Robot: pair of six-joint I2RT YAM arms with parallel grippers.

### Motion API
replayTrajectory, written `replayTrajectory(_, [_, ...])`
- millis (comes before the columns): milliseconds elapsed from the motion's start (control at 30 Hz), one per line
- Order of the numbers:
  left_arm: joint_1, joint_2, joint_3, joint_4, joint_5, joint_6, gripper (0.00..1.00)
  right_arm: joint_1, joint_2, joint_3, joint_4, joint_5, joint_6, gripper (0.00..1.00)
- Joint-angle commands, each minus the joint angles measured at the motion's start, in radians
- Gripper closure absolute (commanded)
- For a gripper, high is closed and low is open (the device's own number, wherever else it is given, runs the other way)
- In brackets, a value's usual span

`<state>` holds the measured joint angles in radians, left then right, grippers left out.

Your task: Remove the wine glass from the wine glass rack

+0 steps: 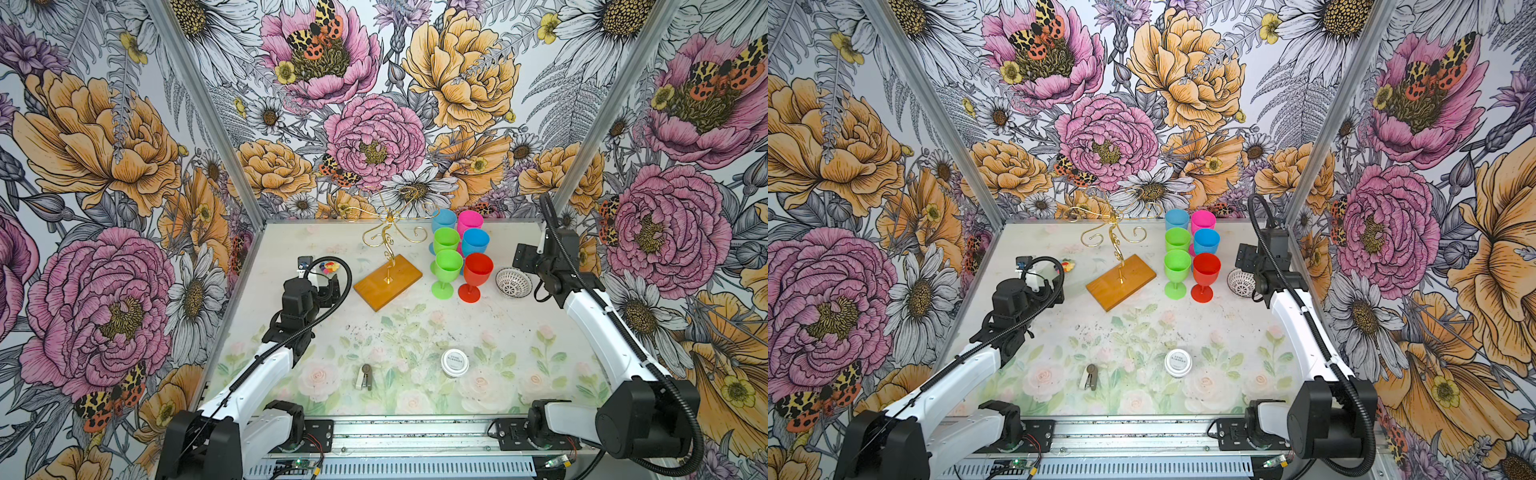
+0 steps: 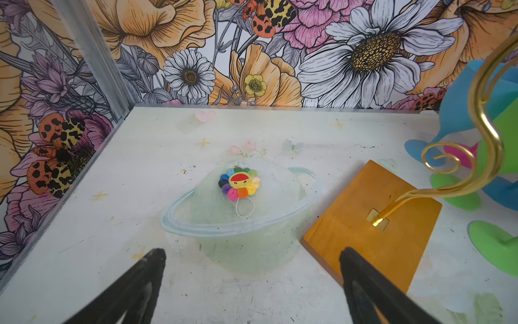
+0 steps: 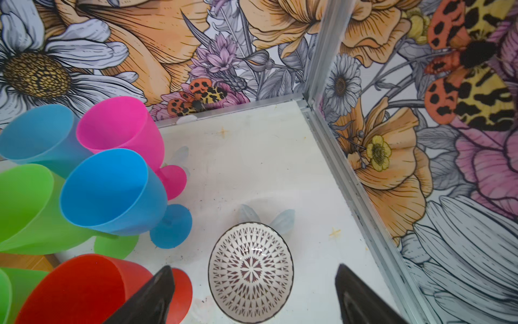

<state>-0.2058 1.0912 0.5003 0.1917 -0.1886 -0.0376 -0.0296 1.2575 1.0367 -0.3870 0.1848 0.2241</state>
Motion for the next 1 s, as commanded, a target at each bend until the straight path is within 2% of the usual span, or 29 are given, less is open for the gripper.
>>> replayTrajectory(0, [0.016, 0.072, -0.030, 0.193, -0.014, 0.065, 0.01, -0.011, -0.045, -0.088, 0.161, 0.039, 0.021, 0.09])
replayTrajectory(67, [0.025, 0.121, -0.048, 0.274, -0.048, 0.079, 0.01, -0.013, -0.058, -0.172, 0.251, 0.078, 0.015, 0.09])
replayTrajectory(200, [0.054, 0.220, -0.119, 0.481, -0.031, 0.074, 0.01, -0.016, -0.051, -0.340, 0.438, 0.116, 0.014, 0.09])
replayTrajectory(267, [0.058, 0.241, -0.118, 0.488, -0.046, 0.086, 0.01, -0.016, -0.040, -0.403, 0.523, 0.131, 0.011, 0.08])
replayTrajectory(533, [0.099, 0.285, -0.163, 0.663, -0.047, 0.135, 0.01, -0.015, 0.019, -0.577, 0.816, 0.167, -0.011, 0.07])
replayTrajectory(733, [0.146, 0.483, -0.218, 0.976, 0.018, 0.112, 0.01, -0.011, 0.080, -0.644, 1.024, 0.170, -0.035, 0.01])
replayTrajectory(800, [0.153, 0.448, -0.209, 0.889, 0.028, 0.102, 0.01, -0.008, 0.092, -0.660, 1.093, 0.164, -0.054, 0.01])
replayTrajectory(867, [0.173, 0.469, -0.189, 0.893, 0.054, 0.088, 0.01, -0.005, 0.096, -0.666, 1.108, 0.150, -0.048, 0.01])
replayTrajectory(900, [0.181, 0.462, -0.175, 0.846, 0.060, 0.077, 0.01, -0.006, 0.123, -0.689, 1.164, 0.138, -0.046, 0.01])
replayTrajectory(967, [0.205, 0.462, -0.130, 0.762, 0.070, 0.050, 0.01, 0.000, 0.209, -0.748, 1.400, 0.087, -0.072, 0.01])
